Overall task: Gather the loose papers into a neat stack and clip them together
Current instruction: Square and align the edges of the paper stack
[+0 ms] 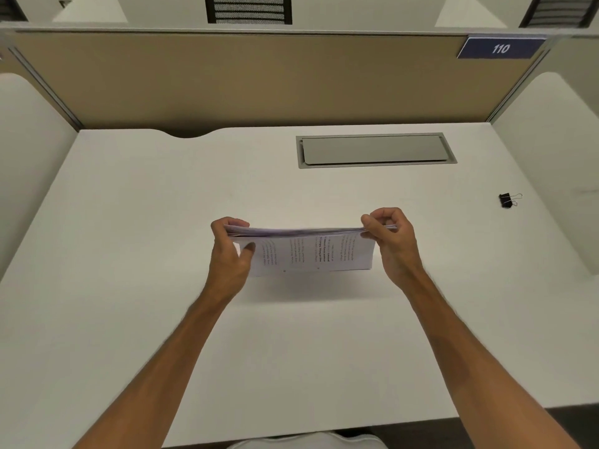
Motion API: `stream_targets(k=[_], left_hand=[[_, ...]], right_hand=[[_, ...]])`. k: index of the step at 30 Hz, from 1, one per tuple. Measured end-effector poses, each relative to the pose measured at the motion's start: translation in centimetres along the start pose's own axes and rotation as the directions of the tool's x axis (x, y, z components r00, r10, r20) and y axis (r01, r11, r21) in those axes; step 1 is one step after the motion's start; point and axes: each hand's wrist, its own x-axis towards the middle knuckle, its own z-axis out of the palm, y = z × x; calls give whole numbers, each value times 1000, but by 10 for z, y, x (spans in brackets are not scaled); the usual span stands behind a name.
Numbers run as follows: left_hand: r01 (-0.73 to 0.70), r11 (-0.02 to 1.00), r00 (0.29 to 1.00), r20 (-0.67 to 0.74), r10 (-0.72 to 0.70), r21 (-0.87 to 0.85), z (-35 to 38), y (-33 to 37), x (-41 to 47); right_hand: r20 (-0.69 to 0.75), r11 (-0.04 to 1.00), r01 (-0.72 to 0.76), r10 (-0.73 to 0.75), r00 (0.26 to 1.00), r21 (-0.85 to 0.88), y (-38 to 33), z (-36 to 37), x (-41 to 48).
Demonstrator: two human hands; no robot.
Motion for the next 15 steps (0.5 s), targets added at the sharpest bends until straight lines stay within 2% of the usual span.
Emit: stream_targets(k=[5,7,10,15], left_hand=[[20,1000,985,-174,-21,-7,-11,1,10],[0,1000,977,-215,-5,-23,-14,8,13],[-33,997,965,-262,13,-70,-17,18,15],[-60,994,956,-291,32,-90,-18,24,11]], right_hand=[[167,1000,22,-20,986,-13,-7,-10,4],[210,993,65,-43,977,-97,-11,-13,3],[196,961,165,-122,973,-220,-16,-14,1],[103,958,198,-180,978,-208,-16,-13,-6]])
